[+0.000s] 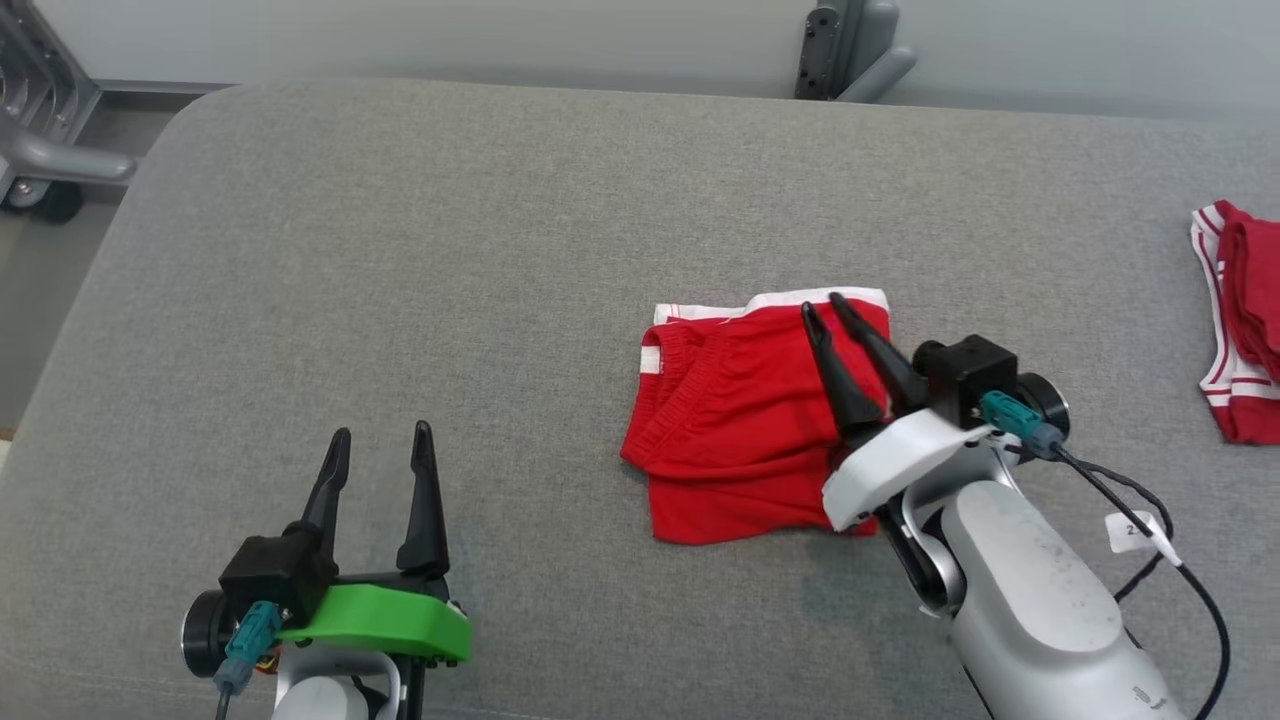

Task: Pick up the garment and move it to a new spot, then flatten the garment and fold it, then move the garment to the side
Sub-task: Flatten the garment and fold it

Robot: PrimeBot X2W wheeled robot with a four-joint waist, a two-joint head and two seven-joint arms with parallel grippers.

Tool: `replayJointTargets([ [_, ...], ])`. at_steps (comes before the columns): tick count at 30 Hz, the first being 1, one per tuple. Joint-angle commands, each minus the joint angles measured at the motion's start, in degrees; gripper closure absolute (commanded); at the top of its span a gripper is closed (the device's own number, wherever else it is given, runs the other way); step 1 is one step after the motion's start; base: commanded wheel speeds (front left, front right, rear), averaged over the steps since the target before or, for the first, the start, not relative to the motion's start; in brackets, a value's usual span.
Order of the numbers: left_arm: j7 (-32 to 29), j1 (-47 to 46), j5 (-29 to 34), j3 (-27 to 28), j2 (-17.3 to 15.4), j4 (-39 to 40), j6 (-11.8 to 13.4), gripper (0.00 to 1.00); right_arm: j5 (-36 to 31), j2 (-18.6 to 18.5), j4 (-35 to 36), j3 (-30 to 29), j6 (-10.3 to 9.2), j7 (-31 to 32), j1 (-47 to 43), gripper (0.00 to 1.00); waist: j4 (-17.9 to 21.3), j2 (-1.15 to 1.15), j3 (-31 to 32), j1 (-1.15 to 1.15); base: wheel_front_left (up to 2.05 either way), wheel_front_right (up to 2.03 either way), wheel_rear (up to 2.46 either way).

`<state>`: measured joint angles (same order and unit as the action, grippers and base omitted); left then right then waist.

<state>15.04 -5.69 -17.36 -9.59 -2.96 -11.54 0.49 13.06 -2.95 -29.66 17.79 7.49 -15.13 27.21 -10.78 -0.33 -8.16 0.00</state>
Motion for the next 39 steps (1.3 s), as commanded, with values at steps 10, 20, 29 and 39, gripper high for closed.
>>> replayJointTargets([
  [10, 0.1, 0.3, 1.9, 0.8, -0.1, 0.8, -0.1, 0.0, -3.5, 0.0, 10.4, -9.7, -0.02, 0.0, -9.0, 0.0, 3.9, 0.33, 2.1, 0.0, 0.0, 0.0, 0.0],
  [20, 0.1, 2.6, 3.1, 1.9, -0.1, 1.7, 0.4, 0.0, -4.2, 0.0, 17.6, -14.6, -0.02, 0.0, -17.9, 0.0, 6.1, 0.33, 3.3, 0.0, 0.0, 0.0, 0.0],
  [29, 0.1, 4.8, 3.3, 3.2, 0.0, 2.3, 0.1, 0.0, -3.4, 0.0, 20.9, -15.5, -0.02, 0.0, -22.0, 0.0, 7.3, 0.33, 4.4, 0.0, 0.0, 0.0, 0.0],
  [39, 0.1, 5.9, 3.9, 3.3, 0.1, 3.1, -0.1, 0.0, -2.6, 0.0, 21.2, -15.9, -0.02, 0.0, -23.0, 0.0, 7.4, 0.33, 5.2, 0.0, 0.0, 0.0, 0.0],
])
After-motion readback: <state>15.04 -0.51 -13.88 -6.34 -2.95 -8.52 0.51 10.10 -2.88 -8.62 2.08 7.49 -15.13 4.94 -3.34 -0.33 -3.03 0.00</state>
